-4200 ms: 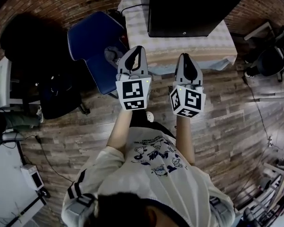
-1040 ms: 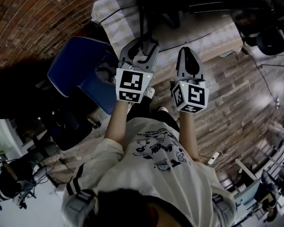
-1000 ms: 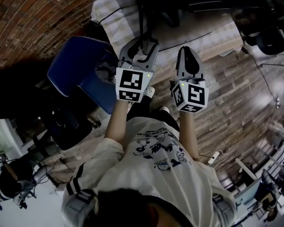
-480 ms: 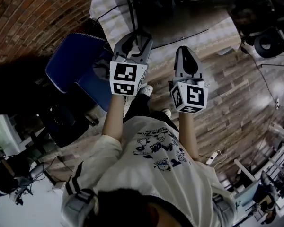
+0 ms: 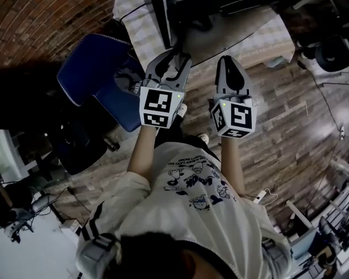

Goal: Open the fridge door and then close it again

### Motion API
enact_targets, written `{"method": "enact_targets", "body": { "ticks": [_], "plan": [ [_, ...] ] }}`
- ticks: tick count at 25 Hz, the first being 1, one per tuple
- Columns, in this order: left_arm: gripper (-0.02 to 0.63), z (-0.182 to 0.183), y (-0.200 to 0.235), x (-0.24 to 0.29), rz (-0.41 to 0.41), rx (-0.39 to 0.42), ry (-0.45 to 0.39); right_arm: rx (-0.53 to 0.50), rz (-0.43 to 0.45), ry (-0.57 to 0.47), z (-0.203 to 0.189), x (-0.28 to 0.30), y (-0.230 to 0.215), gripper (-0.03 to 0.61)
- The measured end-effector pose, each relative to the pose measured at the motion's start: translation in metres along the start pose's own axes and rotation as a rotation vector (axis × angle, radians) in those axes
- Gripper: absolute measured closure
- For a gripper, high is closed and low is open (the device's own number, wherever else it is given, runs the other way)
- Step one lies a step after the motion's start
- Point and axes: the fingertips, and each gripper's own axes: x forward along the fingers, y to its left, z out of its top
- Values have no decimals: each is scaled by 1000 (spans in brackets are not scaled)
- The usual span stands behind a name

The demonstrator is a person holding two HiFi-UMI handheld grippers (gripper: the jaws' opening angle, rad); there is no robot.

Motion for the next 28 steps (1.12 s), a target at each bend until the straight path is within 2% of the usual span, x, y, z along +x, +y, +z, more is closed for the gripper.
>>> {"method": "enact_targets", "body": {
  "ticks": [7,13,18,25,26,28],
  "plan": [
    [460,-10,-40,-21,-22,13,6,-22,40,5,-5,-42,4,531],
    [470,-14,-84,-34,-56,31,8,-31,116,17,-9,-79,10,531],
    [477,-19,-117,-40,-88,47,8,2,131,16,-12,-109,1,529],
    [482,-24,-161,-45,-130,52,12,-21,144,9,-12,-143,-10,526],
    [482,-25,-167,-45,-137,55,12,-20,144,5,-11,-148,-12,519],
    [483,-26,-181,-46,-155,62,13,-15,153,0,-10,-158,-15,442]
  ]
}}
